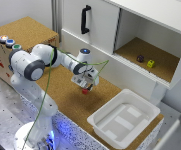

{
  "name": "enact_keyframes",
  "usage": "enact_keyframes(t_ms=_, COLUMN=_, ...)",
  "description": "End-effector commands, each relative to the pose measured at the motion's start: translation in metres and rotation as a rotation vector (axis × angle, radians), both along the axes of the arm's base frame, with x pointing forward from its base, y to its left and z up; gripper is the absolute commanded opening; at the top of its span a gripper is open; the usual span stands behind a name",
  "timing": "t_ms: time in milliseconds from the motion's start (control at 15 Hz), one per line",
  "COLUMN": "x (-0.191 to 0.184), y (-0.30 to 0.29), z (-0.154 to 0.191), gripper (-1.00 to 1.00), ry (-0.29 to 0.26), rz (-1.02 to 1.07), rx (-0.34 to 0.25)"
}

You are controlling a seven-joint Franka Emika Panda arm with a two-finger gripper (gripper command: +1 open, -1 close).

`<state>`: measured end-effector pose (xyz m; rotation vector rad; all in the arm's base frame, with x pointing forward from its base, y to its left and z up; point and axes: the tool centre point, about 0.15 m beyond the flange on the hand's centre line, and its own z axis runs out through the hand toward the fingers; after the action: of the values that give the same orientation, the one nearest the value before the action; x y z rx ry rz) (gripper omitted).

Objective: Grasp the pink block, then turn it right

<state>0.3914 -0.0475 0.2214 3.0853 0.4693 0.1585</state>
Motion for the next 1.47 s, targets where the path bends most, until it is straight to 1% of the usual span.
enact_keyframes(t_ms=0, x=-0.003, y=0.007, z=-0.015, gripper=1.00, ry=0.047, rz=0.209, rx=0.085)
enact_keyframes(t_ms=133, x=-0.012, y=0.018, z=-0.022, gripper=1.00, ry=0.037, rz=0.258, rx=0.049)
enact_keyframes(t_ms=267, x=-0.013, y=0.024, z=-0.023, gripper=1.00, ry=0.015, rz=0.241, rx=0.012)
enact_keyframes(t_ms=333, x=-0.014, y=0.025, z=-0.022, gripper=-1.00, ry=-0.011, rz=0.225, rx=-0.021)
enact_keyframes(t_ms=467, x=-0.016, y=0.024, z=-0.018, gripper=-1.00, ry=-0.025, rz=0.206, rx=-0.039)
enact_keyframes(t_ms=600, x=-0.022, y=0.026, z=-0.017, gripper=-1.00, ry=-0.041, rz=0.202, rx=-0.085)
enact_keyframes(t_ms=733, x=-0.029, y=0.026, z=-0.018, gripper=-1.00, ry=-0.034, rz=0.185, rx=-0.095)
enact_keyframes(t_ms=933, x=-0.034, y=0.023, z=-0.018, gripper=-1.00, ry=-0.036, rz=0.148, rx=-0.099)
enact_keyframes(t_ms=1000, x=-0.034, y=0.019, z=-0.017, gripper=-1.00, ry=-0.036, rz=0.122, rx=-0.093)
enact_keyframes(t_ms=1133, x=-0.031, y=0.011, z=-0.010, gripper=-1.00, ry=-0.061, rz=0.067, rx=-0.090)
enact_keyframes(t_ms=1267, x=-0.026, y=0.010, z=0.003, gripper=-1.00, ry=-0.090, rz=0.007, rx=-0.069)
enact_keyframes(t_ms=1333, x=-0.024, y=0.010, z=0.008, gripper=-1.00, ry=-0.101, rz=-0.023, rx=-0.068)
enact_keyframes(t_ms=1400, x=-0.021, y=0.011, z=0.012, gripper=-1.00, ry=-0.099, rz=-0.060, rx=-0.070)
